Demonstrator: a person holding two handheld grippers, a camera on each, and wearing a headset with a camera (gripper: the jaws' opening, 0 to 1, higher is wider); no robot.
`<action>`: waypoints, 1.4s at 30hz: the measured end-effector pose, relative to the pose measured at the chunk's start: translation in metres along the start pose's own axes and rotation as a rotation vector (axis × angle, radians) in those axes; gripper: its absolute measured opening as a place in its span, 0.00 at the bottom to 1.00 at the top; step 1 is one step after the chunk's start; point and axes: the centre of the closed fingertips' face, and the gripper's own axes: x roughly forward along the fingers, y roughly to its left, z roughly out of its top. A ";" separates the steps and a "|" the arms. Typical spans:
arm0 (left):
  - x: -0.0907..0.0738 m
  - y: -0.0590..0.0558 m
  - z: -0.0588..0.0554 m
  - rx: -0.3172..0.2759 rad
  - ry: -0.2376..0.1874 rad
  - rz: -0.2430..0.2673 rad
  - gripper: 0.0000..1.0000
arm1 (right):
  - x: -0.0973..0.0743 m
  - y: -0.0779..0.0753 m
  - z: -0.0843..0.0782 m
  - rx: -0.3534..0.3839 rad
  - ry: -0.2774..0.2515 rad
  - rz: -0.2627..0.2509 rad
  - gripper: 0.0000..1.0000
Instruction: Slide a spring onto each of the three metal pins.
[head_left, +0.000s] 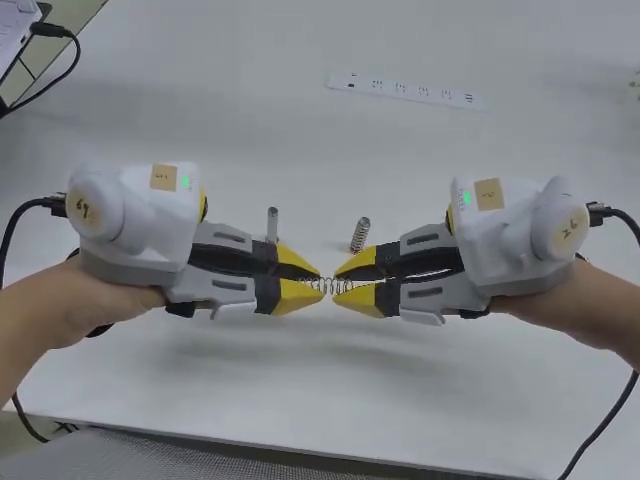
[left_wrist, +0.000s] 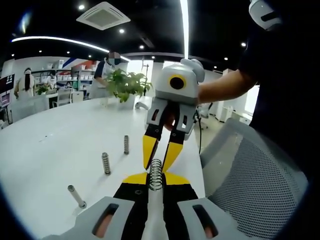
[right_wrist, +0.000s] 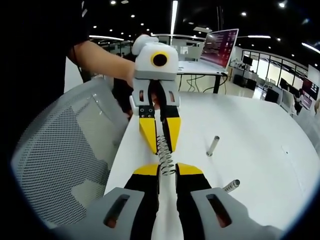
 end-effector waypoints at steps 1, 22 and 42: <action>0.000 0.000 0.000 0.000 0.000 0.000 0.02 | 0.000 0.000 -0.001 0.001 0.006 -0.002 0.09; -0.002 0.002 0.003 -0.011 -0.016 0.009 0.02 | -0.007 -0.005 0.003 0.043 -0.030 -0.025 0.07; -0.005 0.003 0.000 0.009 0.006 0.014 0.02 | -0.011 -0.004 0.025 0.064 -0.088 -0.009 0.07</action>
